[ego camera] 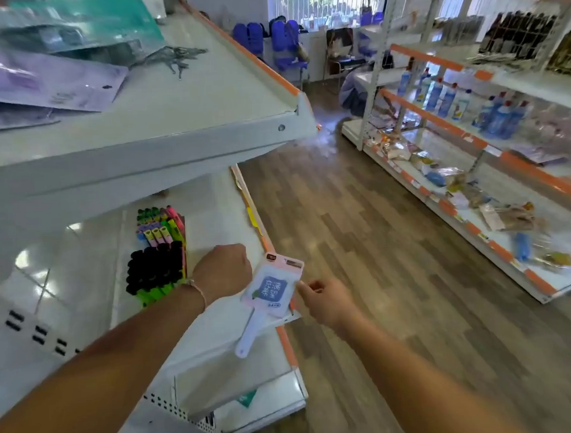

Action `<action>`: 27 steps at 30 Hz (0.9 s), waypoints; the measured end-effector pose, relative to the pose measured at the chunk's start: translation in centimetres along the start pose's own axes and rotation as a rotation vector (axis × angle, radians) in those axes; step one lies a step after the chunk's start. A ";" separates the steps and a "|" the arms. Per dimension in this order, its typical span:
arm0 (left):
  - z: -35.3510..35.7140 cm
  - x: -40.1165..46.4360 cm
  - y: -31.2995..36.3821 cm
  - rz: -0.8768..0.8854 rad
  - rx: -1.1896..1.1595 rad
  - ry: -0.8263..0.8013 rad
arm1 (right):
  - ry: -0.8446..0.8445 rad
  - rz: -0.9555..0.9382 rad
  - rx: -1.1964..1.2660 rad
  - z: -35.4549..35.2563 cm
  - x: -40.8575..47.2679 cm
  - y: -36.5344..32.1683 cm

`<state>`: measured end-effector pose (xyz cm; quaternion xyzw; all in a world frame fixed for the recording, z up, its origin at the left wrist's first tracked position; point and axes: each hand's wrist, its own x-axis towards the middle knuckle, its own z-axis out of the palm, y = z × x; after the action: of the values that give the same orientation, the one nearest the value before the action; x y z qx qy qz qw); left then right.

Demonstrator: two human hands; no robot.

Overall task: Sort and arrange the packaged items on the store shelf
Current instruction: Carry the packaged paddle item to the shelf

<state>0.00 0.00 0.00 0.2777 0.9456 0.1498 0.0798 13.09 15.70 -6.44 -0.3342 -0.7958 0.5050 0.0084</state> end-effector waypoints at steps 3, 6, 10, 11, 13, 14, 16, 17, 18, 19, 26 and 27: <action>1.2 0.3 -0.9 0.051 0.044 -0.046 | -0.009 0.072 -0.054 1.4 0.5 -1.0; 2.0 0.9 -0.6 0.090 0.106 -0.050 | 0.028 0.057 -0.009 2.2 1.1 -1.8; 2.1 2.3 0.3 0.148 0.094 0.011 | -0.006 0.107 0.087 2.5 1.9 -2.5; 2.1 2.7 0.7 0.166 0.077 0.019 | -0.007 0.127 0.140 2.2 2.2 -2.5; 1.9 3.5 1.8 0.205 0.052 0.054 | -0.043 0.150 0.245 1.1 2.9 -2.3; 1.7 3.9 2.6 0.216 0.040 0.074 | -0.081 0.148 0.273 0.2 3.2 -2.4; 1.6 4.9 4.2 0.206 0.040 0.099 | -0.143 0.127 0.280 -1.8 3.8 -2.3; 1.7 5.5 5.2 0.199 0.051 0.108 | -0.152 0.120 0.276 -3.1 4.1 -2.3; 1.8 6.1 6.2 0.192 0.064 0.113 | -0.149 0.117 0.287 -4.5 4.3 -2.3; 2.0 6.9 7.4 0.192 0.070 0.121 | -0.137 0.116 0.321 -6.2 4.8 -2.1; 4.5 11.9 19.3 0.150 -0.024 0.033 | 0.017 0.106 0.386 -19.9 8.2 2.1; 5.2 12.5 21.4 0.146 -0.065 -0.004 | 0.037 0.118 0.407 -22.0 8.5 2.9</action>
<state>1.54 25.24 1.29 0.3433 0.9173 0.1854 0.0794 15.74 38.61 -0.81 -0.3807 -0.6560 0.6489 0.0608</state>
